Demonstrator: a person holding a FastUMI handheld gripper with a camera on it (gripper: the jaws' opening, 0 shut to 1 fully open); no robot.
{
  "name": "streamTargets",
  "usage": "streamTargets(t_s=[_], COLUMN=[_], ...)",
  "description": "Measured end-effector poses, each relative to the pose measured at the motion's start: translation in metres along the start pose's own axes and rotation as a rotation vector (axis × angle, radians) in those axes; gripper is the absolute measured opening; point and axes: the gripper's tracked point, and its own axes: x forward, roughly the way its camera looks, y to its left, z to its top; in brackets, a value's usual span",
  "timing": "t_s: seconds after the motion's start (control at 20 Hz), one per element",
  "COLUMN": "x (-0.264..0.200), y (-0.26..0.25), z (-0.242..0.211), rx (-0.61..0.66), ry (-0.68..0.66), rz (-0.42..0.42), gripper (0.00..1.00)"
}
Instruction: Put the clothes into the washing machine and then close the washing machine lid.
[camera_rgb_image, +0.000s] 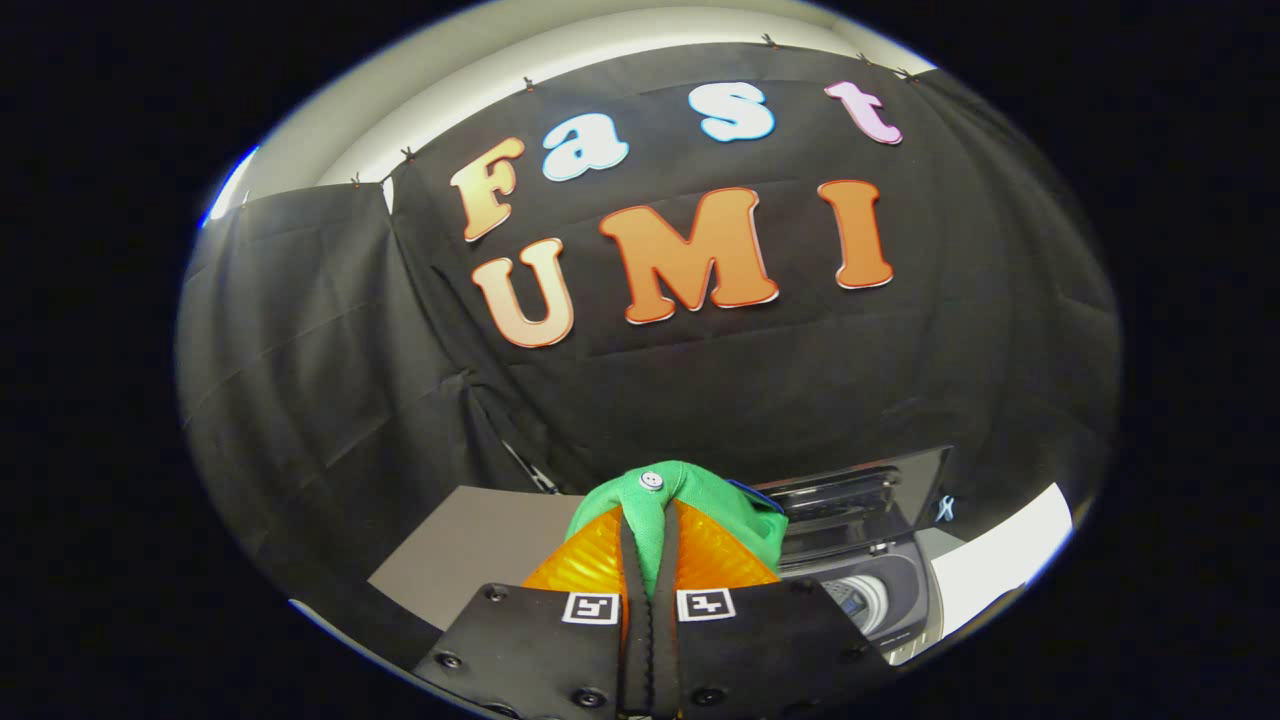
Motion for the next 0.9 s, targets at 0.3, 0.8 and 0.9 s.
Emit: streamTargets(t_s=[0.3,0.8,0.9], x=[-0.008,0.024,0.032], y=[-0.076,-0.144,-0.152], z=[-0.023,-0.083,-0.094], rx=[-0.014,0.003,0.005], ry=[0.044,0.164,0.180], rz=[-0.081,-0.150,-0.159], gripper=[0.08,0.08,0.08])
